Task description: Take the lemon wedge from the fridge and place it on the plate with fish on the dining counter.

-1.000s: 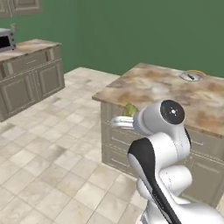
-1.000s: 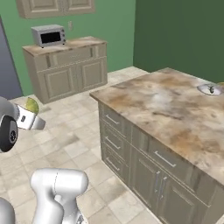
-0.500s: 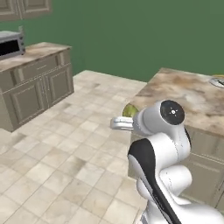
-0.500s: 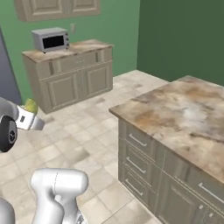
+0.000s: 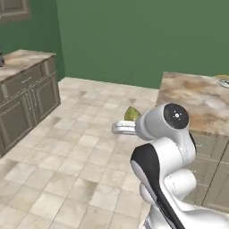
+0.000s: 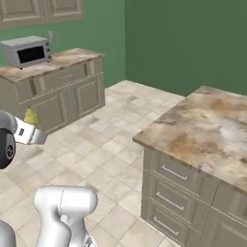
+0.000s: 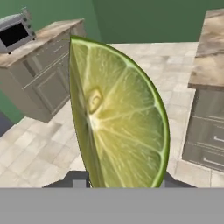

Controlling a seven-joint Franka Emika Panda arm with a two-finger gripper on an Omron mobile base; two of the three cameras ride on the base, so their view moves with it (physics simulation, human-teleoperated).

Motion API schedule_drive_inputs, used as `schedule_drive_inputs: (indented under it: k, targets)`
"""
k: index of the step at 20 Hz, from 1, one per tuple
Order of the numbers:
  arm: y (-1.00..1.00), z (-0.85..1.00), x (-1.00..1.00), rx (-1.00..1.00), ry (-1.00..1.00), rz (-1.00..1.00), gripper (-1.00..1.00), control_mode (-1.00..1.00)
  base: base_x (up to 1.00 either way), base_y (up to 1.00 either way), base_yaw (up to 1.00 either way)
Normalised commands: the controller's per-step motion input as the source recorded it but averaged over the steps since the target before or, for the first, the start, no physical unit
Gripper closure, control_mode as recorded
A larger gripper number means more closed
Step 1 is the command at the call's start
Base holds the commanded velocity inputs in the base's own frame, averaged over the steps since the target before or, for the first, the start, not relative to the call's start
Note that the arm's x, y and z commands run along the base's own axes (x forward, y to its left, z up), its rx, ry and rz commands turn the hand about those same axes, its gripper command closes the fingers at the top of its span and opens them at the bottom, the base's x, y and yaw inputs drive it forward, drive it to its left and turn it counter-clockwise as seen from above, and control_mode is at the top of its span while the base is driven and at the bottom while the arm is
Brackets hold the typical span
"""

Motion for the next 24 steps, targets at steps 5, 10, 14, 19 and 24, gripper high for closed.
schedule_drive_inputs:
  k: [5, 10, 14, 19, 24]
  targets:
    - [0.00, 0.00, 0.00, 0.00, 0.00, 0.00, 1.00, 1.00, 1.00, 1.00, -0.47]
    - [0.00, 0.00, 0.00, 0.00, 0.00, 0.00, 1.00, 1.00, 1.00, 1.00, -0.46]
    - [0.00, 0.00, 0.00, 0.00, 0.00, 0.00, 1.00, 1.00, 1.00, 1.00, -0.47]
    - [0.00, 0.00, 0.00, 0.00, 0.00, 0.00, 1.00, 1.00, 1.00, 0.94, -0.52]
    - [0.00, 0.00, 0.00, 0.00, 0.00, 0.00, 1.00, 1.00, 1.00, 0.77, -0.50]
